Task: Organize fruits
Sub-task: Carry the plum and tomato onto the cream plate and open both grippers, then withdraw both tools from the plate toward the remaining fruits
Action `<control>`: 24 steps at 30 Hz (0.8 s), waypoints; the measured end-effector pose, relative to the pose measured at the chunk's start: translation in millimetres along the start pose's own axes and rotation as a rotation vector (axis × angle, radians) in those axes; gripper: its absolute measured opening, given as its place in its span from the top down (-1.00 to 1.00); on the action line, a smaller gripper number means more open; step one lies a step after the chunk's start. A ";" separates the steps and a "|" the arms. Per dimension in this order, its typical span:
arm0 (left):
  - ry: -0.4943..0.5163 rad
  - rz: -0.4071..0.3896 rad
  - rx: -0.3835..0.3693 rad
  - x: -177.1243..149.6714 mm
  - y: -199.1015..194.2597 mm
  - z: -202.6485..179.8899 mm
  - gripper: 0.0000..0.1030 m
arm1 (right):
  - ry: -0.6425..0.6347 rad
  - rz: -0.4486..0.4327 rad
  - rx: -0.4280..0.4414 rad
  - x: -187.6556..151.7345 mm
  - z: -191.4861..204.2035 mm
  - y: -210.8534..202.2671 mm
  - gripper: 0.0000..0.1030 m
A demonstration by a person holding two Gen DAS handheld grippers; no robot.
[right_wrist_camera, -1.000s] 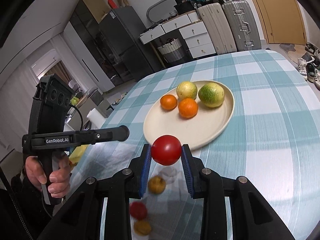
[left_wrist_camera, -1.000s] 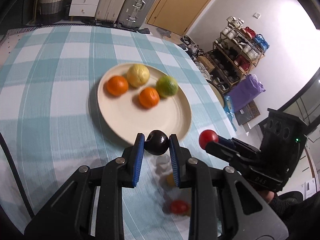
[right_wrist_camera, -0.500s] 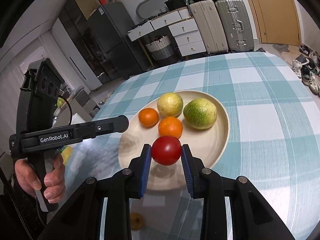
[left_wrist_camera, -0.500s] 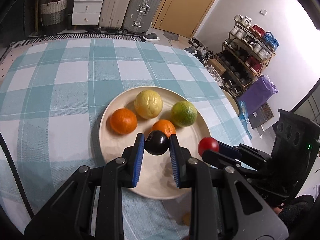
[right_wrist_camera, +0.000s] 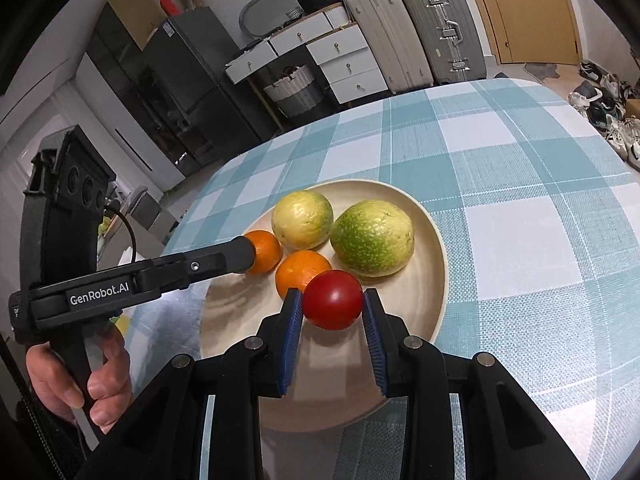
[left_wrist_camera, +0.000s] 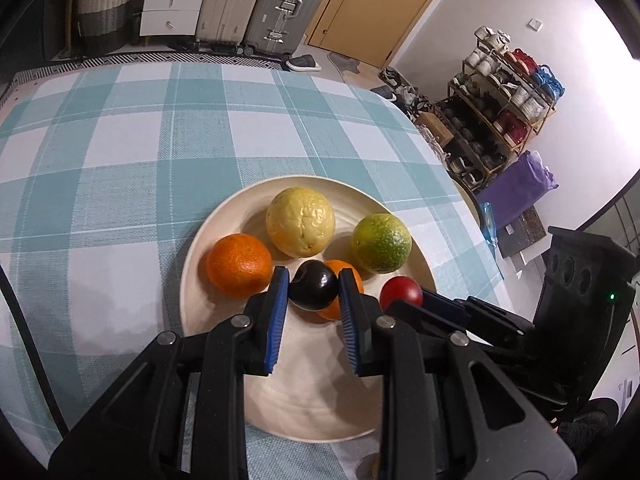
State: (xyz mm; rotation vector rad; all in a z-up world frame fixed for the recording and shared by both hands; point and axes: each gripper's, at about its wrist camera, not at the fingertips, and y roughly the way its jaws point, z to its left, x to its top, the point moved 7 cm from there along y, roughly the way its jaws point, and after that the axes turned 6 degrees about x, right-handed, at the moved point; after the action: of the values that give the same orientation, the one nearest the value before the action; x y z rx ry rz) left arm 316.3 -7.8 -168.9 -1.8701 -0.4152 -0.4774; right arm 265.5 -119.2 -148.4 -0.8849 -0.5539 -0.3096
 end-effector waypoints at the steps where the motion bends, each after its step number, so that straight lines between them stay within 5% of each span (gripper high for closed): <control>1: 0.000 -0.001 0.006 -0.6 0.4 -0.4 0.57 | 0.001 0.001 0.001 -0.2 -0.3 0.9 0.39; 6: -0.017 -0.007 0.010 1.4 4.5 -1.9 0.56 | -0.014 -0.003 0.009 0.1 3.3 3.8 0.36; 8: -0.023 -0.003 0.020 1.8 4.9 -0.8 0.50 | -0.022 -0.013 0.012 0.8 5.3 2.9 0.09; 16: -0.021 -0.056 0.029 1.1 -20.2 -2.1 -0.31 | -0.090 -0.082 0.001 -0.3 17.1 -19.8 -0.37; 24: -0.013 -0.076 0.051 -12.9 -47.5 -4.2 -0.32 | -0.073 -0.097 -0.015 -10.0 15.1 -38.9 -0.37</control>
State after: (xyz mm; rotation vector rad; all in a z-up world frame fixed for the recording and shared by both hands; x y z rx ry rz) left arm 281.0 3.3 -136.2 -1.8135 -0.5044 -0.5013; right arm 234.0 -130.3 -121.5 -0.8883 -0.6644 -0.3710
